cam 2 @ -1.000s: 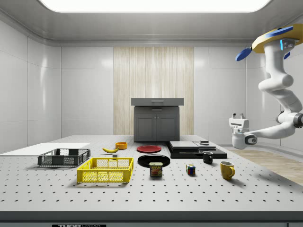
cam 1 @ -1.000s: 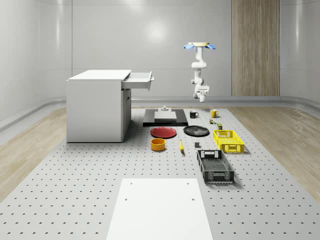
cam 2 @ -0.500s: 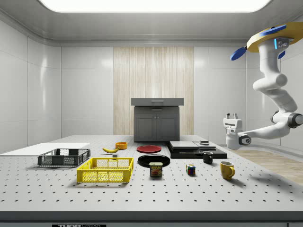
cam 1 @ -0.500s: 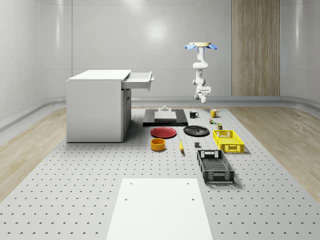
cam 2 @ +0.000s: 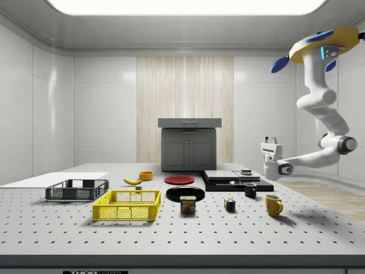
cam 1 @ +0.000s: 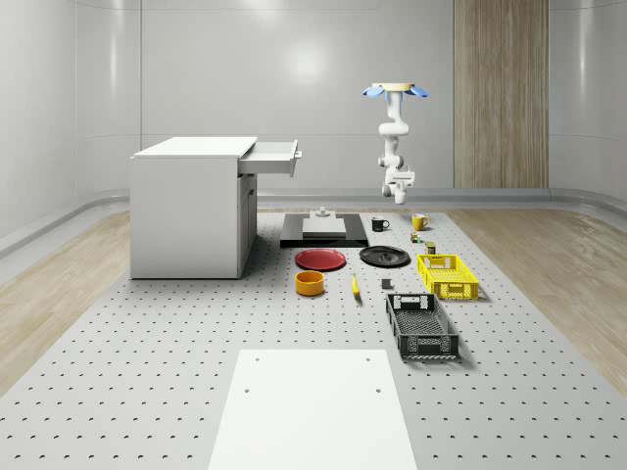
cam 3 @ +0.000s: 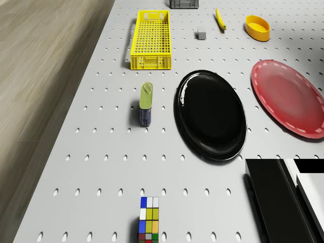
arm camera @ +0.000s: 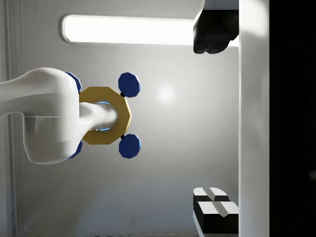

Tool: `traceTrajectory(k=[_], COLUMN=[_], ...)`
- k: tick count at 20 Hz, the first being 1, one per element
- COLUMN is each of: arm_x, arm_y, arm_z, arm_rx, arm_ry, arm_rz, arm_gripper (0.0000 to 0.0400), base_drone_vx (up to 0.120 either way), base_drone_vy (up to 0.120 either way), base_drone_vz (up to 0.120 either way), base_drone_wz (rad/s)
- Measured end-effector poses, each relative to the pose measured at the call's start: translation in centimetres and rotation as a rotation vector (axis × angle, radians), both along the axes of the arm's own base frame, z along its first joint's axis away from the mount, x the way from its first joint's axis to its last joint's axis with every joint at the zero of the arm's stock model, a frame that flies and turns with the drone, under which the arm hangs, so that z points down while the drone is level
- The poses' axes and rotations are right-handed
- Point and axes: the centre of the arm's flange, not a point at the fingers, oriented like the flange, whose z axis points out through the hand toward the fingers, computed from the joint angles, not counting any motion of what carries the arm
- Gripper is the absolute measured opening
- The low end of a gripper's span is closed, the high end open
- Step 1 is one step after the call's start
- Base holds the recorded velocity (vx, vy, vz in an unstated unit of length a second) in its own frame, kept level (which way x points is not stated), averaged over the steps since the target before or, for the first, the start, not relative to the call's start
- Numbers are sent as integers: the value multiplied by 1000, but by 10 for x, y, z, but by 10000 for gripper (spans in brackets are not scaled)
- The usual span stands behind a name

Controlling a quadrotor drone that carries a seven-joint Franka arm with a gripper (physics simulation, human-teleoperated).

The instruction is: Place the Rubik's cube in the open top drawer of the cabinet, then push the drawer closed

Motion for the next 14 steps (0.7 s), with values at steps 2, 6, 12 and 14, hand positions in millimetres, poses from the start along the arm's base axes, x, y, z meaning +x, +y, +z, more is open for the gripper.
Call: traceTrajectory(k=[2, 6, 12, 14], arm_x=[0, 0, -1, -1], arm_y=[1, 6, 22, 31], arm_z=[0, 0, -3, -6], arm_rx=[-14, -59, -221, -322], arm_ry=[-2, -5, -9, -10], arm_rz=[0, -2, -6, -9], arm_gripper=[400, 400, 400, 400], base_drone_vx=[120, 120, 120, 120], base_drone_vy=[0, 0, 0, 0], base_drone_vz=[0, 0, -27, -60], base_drone_wz=[0, 0, 0, 0])
